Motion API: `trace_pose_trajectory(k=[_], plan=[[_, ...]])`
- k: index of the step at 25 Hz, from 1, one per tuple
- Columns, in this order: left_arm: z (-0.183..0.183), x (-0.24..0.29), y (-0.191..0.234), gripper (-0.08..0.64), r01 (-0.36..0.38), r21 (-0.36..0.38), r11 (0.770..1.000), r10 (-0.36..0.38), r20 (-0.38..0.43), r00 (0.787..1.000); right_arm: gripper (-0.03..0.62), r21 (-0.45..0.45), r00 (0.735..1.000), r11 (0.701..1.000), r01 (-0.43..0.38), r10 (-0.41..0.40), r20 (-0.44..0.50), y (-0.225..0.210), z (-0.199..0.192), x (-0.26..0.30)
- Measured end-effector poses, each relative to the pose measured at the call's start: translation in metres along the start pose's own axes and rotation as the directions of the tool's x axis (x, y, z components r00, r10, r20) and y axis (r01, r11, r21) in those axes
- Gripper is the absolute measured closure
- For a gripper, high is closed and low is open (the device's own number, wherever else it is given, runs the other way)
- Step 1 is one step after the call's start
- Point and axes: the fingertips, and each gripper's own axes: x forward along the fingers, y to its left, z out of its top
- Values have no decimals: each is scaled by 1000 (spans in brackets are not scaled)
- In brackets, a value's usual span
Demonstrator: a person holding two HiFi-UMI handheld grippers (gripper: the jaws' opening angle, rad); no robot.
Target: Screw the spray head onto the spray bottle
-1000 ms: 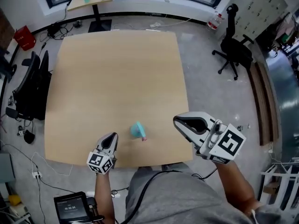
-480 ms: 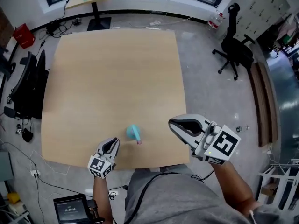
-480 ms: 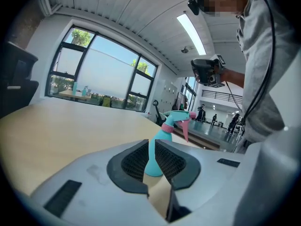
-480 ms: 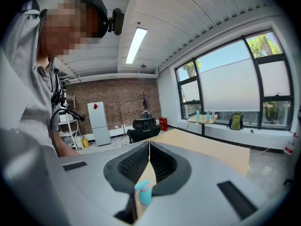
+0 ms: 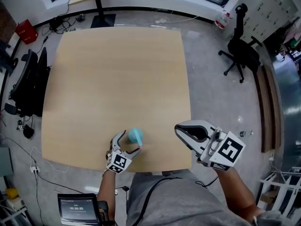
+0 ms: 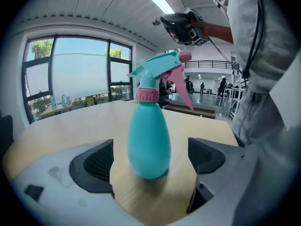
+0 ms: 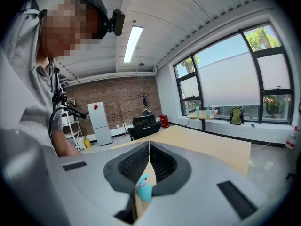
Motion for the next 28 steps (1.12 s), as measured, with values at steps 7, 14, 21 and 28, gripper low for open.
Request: trace_pose_trajectory(k=[7, 14, 21, 28], plan=[[-4, 58, 8, 71, 46, 92, 995, -45, -18, 999, 586, 51, 999, 998, 24, -23, -31, -20, -26, 0], [-1, 58, 8, 71, 4, 42, 999, -4, -10, 1000, 586, 96, 997, 995, 6, 1, -78, -22, -35, 1], [-3, 57, 11, 71, -9, 9, 1000, 9, -5, 1000, 586, 97, 995, 995, 1, 9, -98, -20, -35, 1], [-10, 68, 34, 72, -58, -6, 998, 58, -5, 998, 586, 59, 994, 998, -37, 43, -101, -28, -39, 20]])
